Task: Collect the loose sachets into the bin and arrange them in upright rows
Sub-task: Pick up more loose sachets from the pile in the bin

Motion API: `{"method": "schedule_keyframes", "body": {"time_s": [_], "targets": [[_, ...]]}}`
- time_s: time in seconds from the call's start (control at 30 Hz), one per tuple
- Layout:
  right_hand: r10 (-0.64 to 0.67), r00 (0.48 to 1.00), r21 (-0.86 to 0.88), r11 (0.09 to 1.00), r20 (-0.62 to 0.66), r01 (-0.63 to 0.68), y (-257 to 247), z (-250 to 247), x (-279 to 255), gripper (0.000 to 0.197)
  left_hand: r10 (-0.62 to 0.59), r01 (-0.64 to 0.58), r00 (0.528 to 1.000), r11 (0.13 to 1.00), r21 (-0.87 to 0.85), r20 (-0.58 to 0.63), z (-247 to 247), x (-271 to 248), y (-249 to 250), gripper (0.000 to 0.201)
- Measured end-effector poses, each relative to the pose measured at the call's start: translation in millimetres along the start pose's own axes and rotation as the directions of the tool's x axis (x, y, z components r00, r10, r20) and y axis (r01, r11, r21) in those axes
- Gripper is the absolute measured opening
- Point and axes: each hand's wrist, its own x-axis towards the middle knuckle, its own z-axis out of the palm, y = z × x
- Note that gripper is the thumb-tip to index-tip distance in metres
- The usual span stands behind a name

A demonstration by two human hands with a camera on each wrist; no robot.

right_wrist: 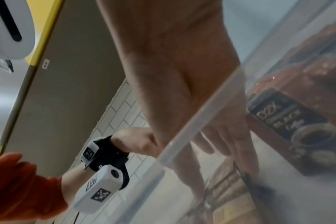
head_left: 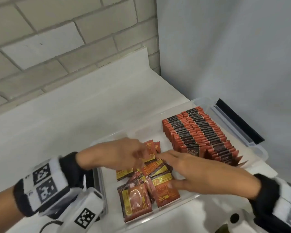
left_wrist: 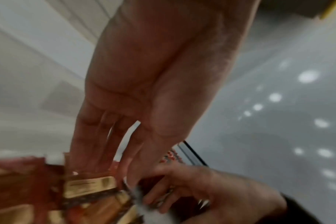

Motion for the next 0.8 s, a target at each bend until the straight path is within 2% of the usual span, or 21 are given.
{"method": "schedule_keyframes", "body": {"time_s": [0.1,0.23,0.33,0.57,0.67,0.8], "targets": [[0.033,0.999,-0.044,0.999,0.044,-0.031,-7.4,5.8,9.8,0.087,-0.057,0.037,0.992,0.985,0.171,0.113,12.1,-7.6,-9.0,0.038],[0.038,0.996,-0.065,0.997,0.084,-0.032,-14.6,6.2,13.4,0.087,-0.104,0.069,0.963,0.987,0.145,0.250,24.2,-7.9,-15.4,0.053],[0.036,0.997,-0.050,0.998,0.073,-0.032,-14.5,7.6,16.9,0.077,-0.119,0.084,0.951,0.988,0.133,0.285,30.1,-5.2,-15.6,0.060],[0.012,0.999,-0.064,0.998,0.044,-0.009,-9.8,13.9,24.2,0.040,-0.052,0.022,0.966,0.993,0.120,0.252,36.9,1.5,-19.0,0.038],[0.016,0.997,-0.082,0.997,0.072,-0.010,-8.3,15.8,26.1,0.040,-0.062,0.042,0.971,0.995,0.091,0.231,38.7,2.7,-20.2,0.032],[0.033,0.998,0.008,0.999,0.050,-0.033,-6.3,16.5,26.4,0.039,-0.056,0.053,0.974,0.998,0.019,0.219,30.4,-0.4,-23.4,0.022]]}}
